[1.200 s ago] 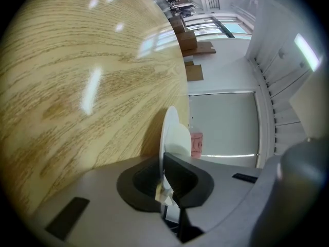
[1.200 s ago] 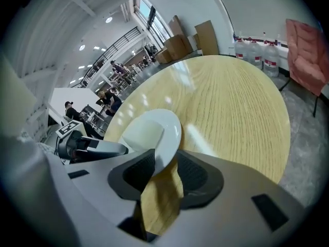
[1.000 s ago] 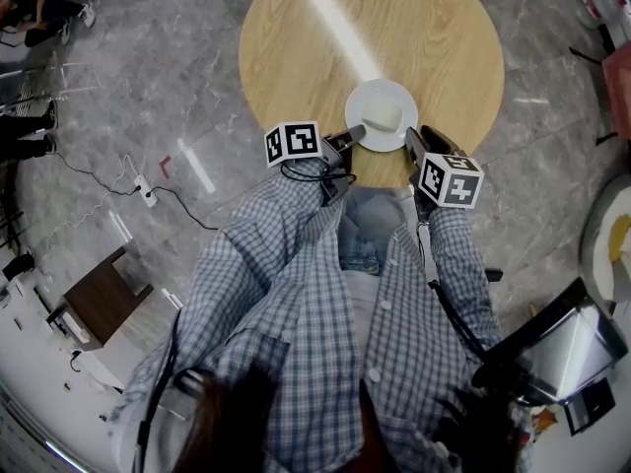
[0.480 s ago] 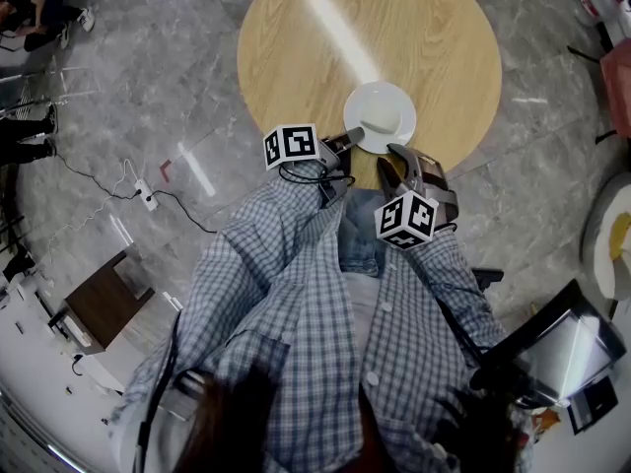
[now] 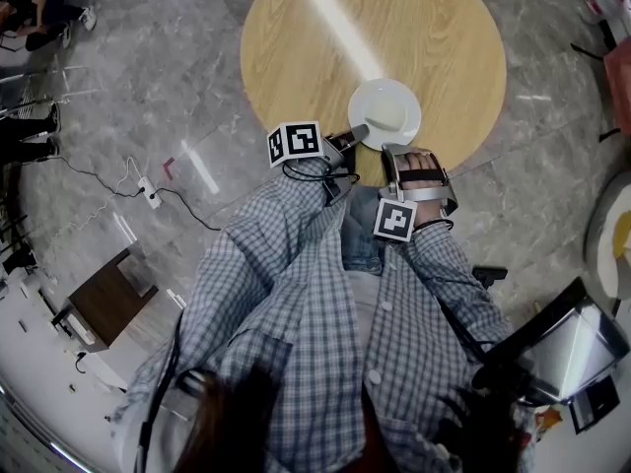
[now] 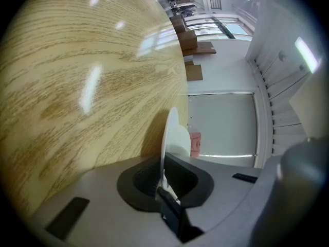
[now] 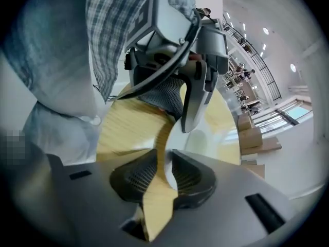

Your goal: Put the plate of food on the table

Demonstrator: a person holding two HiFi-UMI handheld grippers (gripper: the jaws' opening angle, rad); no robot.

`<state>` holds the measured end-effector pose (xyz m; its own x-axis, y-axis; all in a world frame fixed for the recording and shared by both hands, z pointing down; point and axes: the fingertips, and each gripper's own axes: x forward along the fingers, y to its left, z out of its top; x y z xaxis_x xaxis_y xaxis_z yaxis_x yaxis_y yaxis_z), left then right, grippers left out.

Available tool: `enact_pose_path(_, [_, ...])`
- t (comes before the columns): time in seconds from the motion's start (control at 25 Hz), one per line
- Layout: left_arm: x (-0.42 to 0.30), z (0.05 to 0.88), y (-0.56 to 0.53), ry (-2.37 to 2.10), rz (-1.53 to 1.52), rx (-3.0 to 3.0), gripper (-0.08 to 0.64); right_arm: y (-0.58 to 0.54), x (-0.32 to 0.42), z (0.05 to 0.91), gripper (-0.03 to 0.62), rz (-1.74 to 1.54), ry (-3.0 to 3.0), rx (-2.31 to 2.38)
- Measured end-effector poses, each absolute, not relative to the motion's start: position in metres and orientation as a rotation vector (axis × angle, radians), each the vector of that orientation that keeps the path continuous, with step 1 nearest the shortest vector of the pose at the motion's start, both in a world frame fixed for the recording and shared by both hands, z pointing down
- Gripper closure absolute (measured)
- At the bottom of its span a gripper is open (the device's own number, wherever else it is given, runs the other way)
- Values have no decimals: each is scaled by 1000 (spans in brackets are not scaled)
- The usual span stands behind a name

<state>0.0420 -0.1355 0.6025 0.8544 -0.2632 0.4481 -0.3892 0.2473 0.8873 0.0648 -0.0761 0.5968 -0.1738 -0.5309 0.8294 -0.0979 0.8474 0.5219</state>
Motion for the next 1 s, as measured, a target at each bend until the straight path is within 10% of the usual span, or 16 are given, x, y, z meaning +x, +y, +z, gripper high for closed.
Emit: enact_pose_path(1.0, [50,590,-132,-513,66,1379,459,-96,69,592,549,-374,-1690,542])
